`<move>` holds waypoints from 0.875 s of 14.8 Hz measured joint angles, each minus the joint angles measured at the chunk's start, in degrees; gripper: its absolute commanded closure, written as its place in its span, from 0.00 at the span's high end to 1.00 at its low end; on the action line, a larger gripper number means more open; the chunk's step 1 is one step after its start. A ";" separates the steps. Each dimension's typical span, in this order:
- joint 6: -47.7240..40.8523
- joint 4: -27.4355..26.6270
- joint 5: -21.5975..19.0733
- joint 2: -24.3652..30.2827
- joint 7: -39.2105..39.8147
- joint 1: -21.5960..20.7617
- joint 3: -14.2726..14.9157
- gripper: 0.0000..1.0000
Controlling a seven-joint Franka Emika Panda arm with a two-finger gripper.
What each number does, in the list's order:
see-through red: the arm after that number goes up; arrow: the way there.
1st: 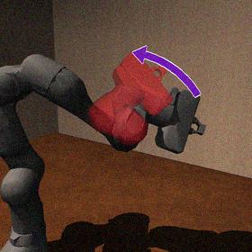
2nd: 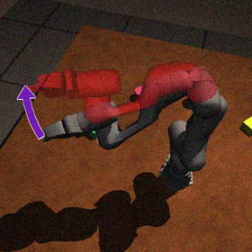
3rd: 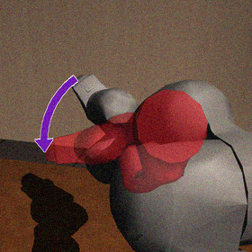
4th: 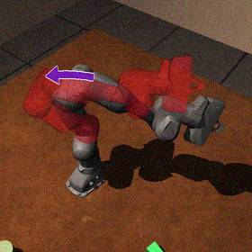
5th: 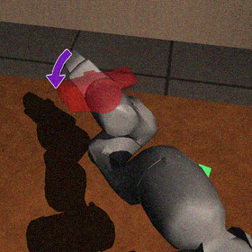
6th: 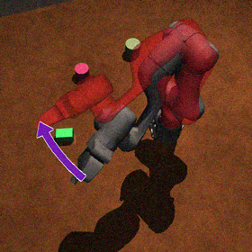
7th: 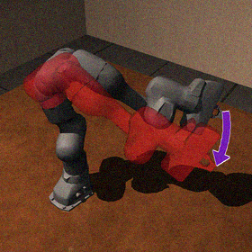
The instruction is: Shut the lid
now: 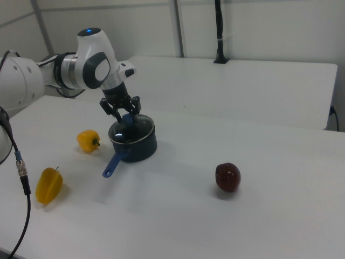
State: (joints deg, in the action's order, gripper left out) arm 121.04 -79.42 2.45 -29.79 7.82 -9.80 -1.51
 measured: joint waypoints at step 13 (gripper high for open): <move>-1.45 -2.61 1.24 4.60 -5.88 0.34 0.77 1.00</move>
State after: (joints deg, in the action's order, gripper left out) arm 119.59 -82.03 3.69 -25.20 1.94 -9.46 -0.74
